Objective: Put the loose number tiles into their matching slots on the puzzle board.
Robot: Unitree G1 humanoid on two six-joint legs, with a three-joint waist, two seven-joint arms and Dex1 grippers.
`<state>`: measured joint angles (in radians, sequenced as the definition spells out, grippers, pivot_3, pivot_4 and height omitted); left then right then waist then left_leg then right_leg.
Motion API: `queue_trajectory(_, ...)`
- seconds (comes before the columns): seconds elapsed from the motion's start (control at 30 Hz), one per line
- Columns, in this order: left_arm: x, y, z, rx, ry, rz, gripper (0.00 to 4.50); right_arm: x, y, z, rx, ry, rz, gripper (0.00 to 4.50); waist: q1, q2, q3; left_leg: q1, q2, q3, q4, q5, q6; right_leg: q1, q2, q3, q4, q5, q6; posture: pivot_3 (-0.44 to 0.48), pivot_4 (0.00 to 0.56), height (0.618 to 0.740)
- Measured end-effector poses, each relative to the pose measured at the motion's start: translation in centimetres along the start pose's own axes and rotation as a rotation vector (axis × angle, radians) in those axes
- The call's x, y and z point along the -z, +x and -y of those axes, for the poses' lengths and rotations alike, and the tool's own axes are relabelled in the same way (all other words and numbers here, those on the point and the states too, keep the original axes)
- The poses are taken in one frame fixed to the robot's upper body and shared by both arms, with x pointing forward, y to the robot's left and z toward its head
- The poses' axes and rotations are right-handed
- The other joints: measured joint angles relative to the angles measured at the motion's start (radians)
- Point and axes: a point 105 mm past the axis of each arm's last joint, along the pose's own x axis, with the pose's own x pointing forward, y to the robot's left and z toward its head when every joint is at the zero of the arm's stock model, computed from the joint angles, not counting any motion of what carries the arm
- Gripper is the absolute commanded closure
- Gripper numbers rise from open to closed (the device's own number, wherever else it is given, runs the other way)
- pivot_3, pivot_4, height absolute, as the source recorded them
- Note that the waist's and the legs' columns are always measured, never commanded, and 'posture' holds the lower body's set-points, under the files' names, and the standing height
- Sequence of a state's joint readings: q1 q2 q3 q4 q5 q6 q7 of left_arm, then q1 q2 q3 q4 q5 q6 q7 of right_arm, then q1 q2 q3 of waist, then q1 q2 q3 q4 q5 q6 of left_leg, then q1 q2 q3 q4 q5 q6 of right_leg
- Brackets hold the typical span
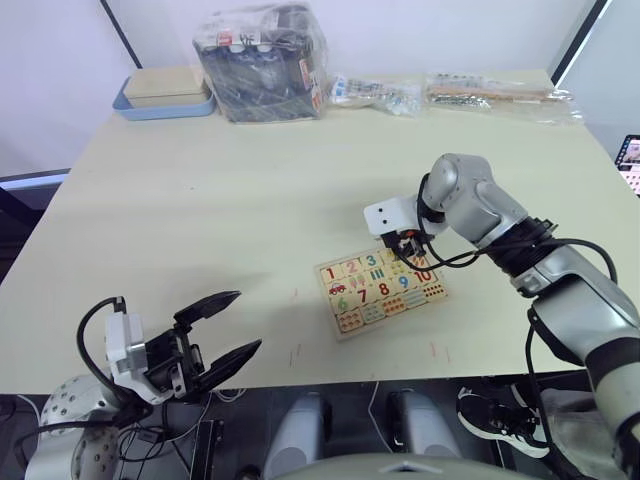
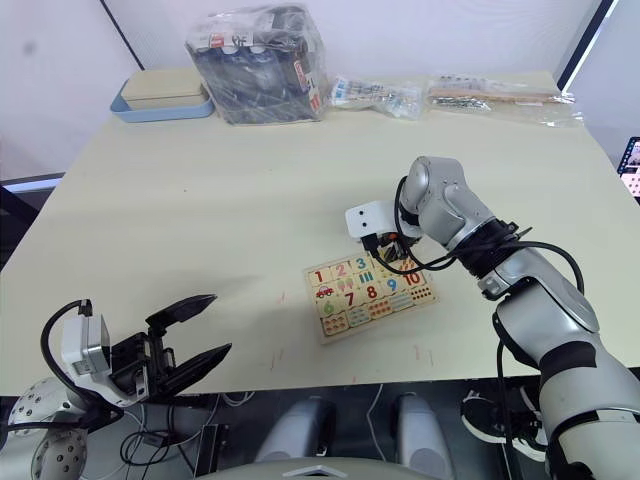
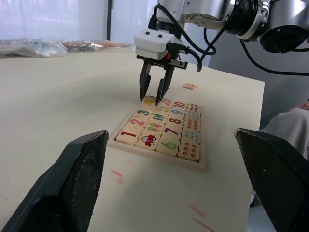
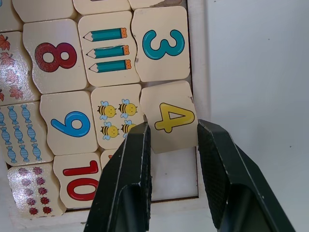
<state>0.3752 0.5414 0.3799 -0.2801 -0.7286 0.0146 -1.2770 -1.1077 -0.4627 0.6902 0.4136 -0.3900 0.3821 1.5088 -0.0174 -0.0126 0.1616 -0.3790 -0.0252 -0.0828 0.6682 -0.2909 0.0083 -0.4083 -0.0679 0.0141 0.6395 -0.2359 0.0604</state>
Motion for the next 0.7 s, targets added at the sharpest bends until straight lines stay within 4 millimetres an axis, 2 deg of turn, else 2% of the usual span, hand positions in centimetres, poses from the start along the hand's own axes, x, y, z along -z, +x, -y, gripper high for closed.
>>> queue_trajectory(0.7, -0.1, 0.16, -0.21, -0.011, -0.005, -0.001, 0.0, -0.02, 0.02, 0.02, 0.001, 0.0, 0.001, 3.65, 0.0, 0.0, 0.0, 0.0, 0.0, 0.0, 0.0, 0.0, 0.0, 0.0, 0.0, 0.0, 0.0, 0.0, 0.0, 0.0, 0.15, 0.74)
